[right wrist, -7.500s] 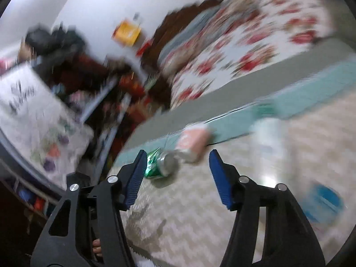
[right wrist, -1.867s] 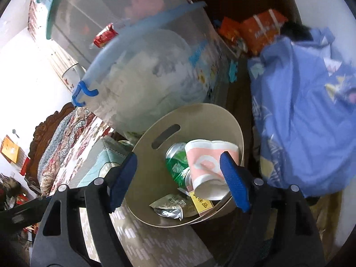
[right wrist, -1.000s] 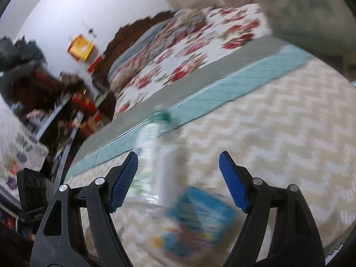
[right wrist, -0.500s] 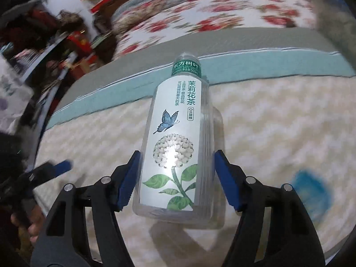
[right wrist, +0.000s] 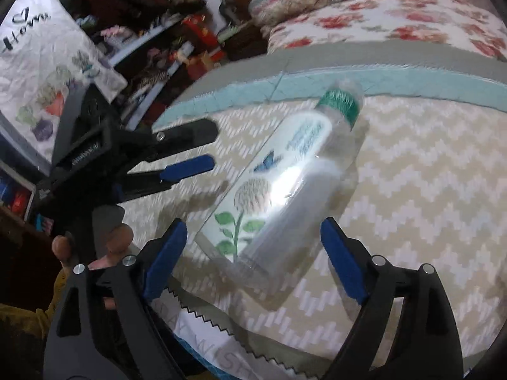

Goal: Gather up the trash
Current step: 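Grasp the blue tissue pack with the right tool while the left grasps the jasmine tea bottle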

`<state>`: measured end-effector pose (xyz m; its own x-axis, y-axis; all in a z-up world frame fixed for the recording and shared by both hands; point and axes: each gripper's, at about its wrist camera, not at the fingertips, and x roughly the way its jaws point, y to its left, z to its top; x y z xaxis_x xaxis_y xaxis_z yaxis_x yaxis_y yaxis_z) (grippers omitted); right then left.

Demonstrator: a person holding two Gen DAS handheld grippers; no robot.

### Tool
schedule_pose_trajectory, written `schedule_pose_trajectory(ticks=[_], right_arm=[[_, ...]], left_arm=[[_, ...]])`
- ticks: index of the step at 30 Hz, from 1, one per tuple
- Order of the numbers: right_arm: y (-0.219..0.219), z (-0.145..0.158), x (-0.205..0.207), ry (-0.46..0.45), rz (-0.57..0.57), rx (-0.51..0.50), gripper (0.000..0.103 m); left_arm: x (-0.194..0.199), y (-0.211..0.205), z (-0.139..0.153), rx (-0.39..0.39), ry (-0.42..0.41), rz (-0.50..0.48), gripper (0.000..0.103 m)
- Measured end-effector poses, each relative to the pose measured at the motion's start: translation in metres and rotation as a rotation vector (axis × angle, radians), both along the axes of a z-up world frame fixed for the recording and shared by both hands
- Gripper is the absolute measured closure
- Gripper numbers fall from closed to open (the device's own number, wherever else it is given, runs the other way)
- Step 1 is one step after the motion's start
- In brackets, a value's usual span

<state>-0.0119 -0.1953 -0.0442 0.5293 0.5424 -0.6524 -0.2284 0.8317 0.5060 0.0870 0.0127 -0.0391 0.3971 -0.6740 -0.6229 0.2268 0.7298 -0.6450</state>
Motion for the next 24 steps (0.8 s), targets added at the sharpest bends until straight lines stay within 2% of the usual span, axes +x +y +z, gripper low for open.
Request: schedule_pose_trajectory(ticks=[5,8,9,11,13,16,19,21,24], right_arm=[[-0.065,0.011,-0.032,-0.073,-0.215,0.077,0.017],[-0.109,0.021,-0.062,-0.156,-0.419,0.034,0.017],[-0.129,0.024,-0.078,-0.186,-0.53,0.002,0.017],[-0.154,0.022,-0.089,-0.194,-0.652,-0.025,0.016],[-0.184,0.009,-0.103,-0.147,-0.779,-0.015,0.014],[-0.21,-0.017,-0.111,-0.049,-0.846,0.085,0.013],[-0.213,-0.036,-0.108,0.006,-0.845,0.133,0.013],[-0.211,-0.041,-0.097,0.029,-0.805,0.136,0.013],[-0.194,-0.046,-0.078,0.057,-0.752,0.089,0.014]], left_arm=[[-0.004,-0.032,0.01,0.092,-0.035,-0.055,0.018],[-0.012,-0.062,0.014,0.191,-0.077,-0.11,0.016],[-0.016,-0.073,0.015,0.236,-0.097,-0.127,0.015],[-0.022,-0.088,0.014,0.302,-0.136,-0.15,0.015],[-0.026,-0.1,0.011,0.368,-0.163,-0.152,0.015],[-0.026,-0.108,0.002,0.443,-0.176,-0.139,0.015],[-0.024,-0.103,-0.005,0.431,-0.151,-0.135,0.019],[-0.025,-0.101,-0.008,0.43,-0.144,-0.139,0.039],[-0.022,-0.094,-0.011,0.39,-0.126,-0.145,0.041]])
